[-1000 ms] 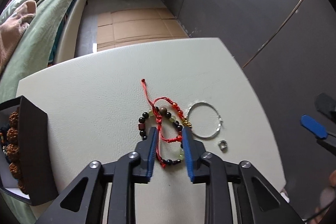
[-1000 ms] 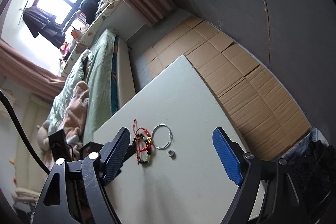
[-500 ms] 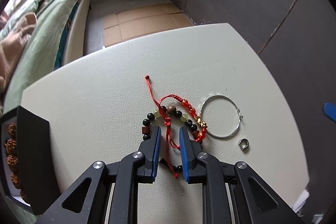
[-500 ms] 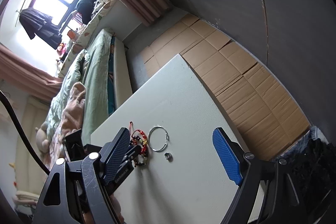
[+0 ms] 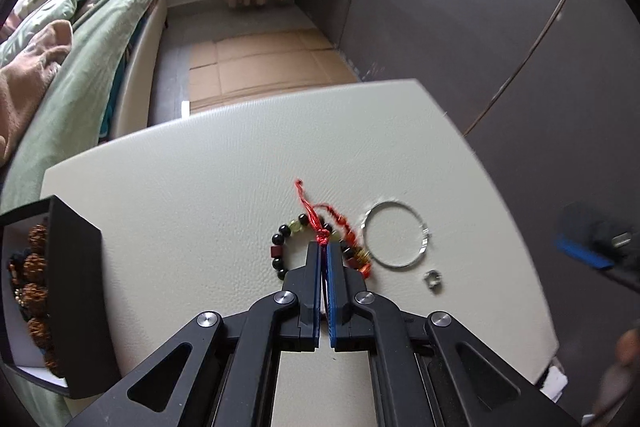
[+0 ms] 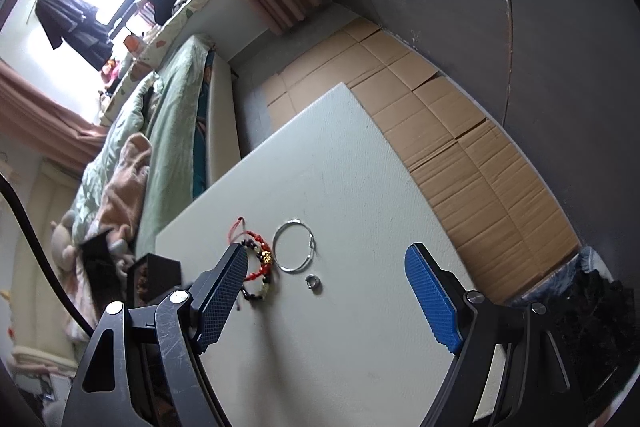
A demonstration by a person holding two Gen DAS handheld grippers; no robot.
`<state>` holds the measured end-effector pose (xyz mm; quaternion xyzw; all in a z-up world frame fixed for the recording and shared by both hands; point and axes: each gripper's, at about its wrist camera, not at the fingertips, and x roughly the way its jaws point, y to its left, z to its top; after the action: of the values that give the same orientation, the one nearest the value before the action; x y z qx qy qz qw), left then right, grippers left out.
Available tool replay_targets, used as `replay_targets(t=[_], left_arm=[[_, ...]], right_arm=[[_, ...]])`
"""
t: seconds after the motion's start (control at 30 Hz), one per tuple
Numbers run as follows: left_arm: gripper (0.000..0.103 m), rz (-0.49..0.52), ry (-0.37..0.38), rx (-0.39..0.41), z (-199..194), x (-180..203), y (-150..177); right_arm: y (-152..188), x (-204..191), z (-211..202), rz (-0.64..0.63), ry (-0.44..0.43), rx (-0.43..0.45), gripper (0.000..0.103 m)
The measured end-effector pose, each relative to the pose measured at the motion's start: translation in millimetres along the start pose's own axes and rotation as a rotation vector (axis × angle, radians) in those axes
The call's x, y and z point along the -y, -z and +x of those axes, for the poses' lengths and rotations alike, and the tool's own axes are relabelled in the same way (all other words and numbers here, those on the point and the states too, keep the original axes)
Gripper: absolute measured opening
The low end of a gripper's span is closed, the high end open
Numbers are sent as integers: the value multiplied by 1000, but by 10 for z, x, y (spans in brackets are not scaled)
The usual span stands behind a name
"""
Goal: Organize jewelry
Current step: 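Carry the red bracelet boxward with the left tool while the right grasps the ring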
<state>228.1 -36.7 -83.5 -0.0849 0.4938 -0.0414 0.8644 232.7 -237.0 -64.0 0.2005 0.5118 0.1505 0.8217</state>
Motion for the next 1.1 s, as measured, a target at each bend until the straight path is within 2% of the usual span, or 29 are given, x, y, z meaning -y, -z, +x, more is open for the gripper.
replay_targets(t=[0.03,0.1,0.3,0.63,0.97,1.1], left_arm=[[2,-4,8,8,-45,-3,-7],[2,-12,23,27,-138,-14,-18],[2,-27,57,80,-400,-35,-65],[2,-90,96,146,-752,-280,-58],[2,-140,106,194,-1027,-584,-24],[2,-158,105,208,-1113,-662,4]], right_arm=[[11,-26,43,-12,7,-10,80],[27,-72,113,-30,11,-32,70],[110,-204,365,-103,42,-105,47],[269,-418,688,-224,139,-177,39],[335,-549,827,-287,249,-155,34],[377,-617,838,-347,329,-141,24]])
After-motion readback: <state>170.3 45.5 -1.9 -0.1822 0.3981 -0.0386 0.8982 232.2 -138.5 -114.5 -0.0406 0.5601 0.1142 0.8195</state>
